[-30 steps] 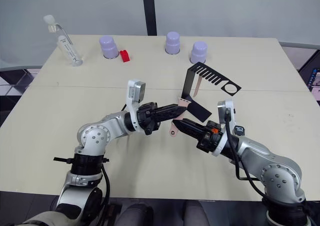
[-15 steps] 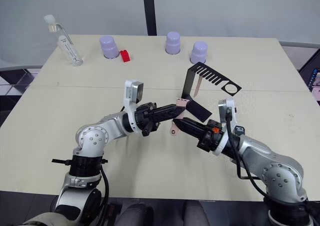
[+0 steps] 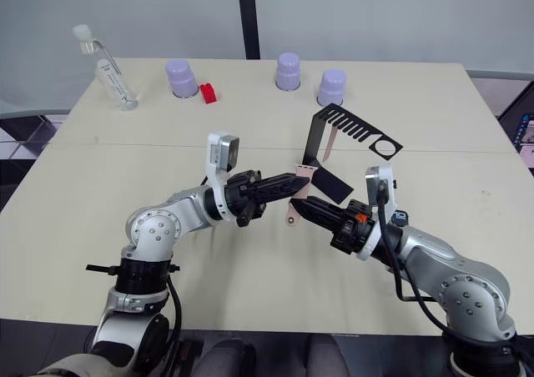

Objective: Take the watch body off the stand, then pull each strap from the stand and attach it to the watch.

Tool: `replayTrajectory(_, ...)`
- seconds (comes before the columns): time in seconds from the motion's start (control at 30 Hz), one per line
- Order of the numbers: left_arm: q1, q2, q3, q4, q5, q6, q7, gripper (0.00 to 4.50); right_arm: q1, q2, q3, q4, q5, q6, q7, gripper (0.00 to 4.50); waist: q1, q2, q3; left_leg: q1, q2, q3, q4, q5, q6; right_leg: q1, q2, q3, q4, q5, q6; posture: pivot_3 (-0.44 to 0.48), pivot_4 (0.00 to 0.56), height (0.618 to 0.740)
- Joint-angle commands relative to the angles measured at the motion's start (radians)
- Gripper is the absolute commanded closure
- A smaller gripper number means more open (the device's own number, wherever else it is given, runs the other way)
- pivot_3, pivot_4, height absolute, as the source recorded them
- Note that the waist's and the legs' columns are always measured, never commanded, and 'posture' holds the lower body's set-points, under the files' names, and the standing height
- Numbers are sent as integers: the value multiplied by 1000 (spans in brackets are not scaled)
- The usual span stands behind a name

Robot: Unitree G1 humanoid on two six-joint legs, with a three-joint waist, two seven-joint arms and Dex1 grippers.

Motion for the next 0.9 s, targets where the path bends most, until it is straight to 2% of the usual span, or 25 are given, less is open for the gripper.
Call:
replayTrajectory(0.03,-22,-3,1,-26,-22,-14,-10,4272,-17,-4,-20,-32,33,-23,-8,4500,0,0,0,0,0,0,0,0,0,0,0,0,0,0,0,0,150,740)
replayTrajectory(0.9,-47,-40,26,0,-41,-24,15,4272,-21,-13,-25,-45,117,-39,-68,4500,1,0,0,0,0,0,0,0,0,0,0,0,0,0,0,0,150,740)
